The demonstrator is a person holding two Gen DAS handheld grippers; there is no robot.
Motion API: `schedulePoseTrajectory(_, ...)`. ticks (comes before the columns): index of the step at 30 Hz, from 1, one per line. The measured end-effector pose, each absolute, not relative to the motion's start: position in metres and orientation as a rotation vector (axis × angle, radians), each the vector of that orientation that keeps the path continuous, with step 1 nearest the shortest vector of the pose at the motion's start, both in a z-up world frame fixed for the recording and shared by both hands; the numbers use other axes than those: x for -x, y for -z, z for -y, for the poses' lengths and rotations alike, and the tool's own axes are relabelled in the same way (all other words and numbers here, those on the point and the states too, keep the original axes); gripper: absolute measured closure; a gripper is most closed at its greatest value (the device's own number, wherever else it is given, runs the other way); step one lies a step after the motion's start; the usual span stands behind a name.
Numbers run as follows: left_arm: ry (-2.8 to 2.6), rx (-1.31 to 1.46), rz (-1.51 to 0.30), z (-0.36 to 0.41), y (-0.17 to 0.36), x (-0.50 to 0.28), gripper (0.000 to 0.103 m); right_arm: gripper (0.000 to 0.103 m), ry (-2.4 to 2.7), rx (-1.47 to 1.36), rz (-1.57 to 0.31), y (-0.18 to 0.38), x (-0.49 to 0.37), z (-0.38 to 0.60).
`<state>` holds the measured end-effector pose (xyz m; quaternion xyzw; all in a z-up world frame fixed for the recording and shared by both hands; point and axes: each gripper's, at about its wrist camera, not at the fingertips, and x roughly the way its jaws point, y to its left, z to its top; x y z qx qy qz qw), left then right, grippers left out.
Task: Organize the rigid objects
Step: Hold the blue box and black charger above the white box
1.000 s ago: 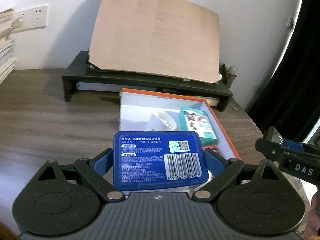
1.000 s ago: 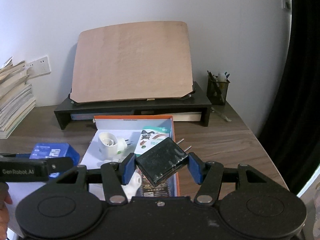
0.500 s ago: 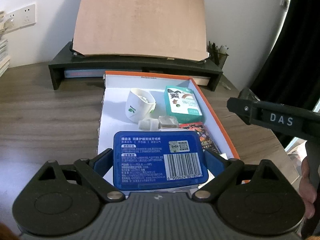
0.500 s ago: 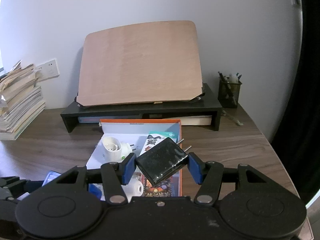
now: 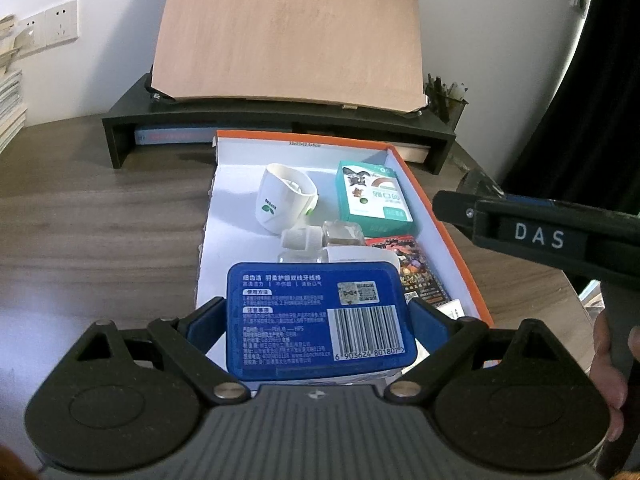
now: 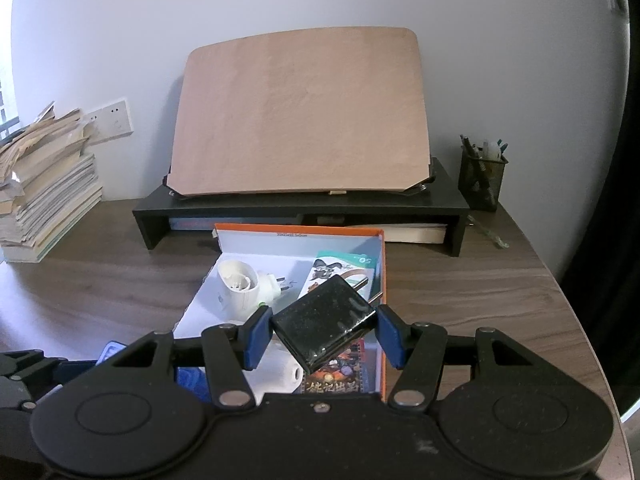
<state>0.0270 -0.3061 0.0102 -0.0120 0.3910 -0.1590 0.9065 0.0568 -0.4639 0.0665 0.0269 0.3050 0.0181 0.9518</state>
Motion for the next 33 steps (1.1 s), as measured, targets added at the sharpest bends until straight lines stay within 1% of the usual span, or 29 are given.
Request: schedulePoseTrajectory(33, 0.33, 0.02, -0.82, 0.319, -0.006, -0.031, 0.005, 0.035, -0.063, -0.047, -0.641, -0.058, -0.07, 0.47)
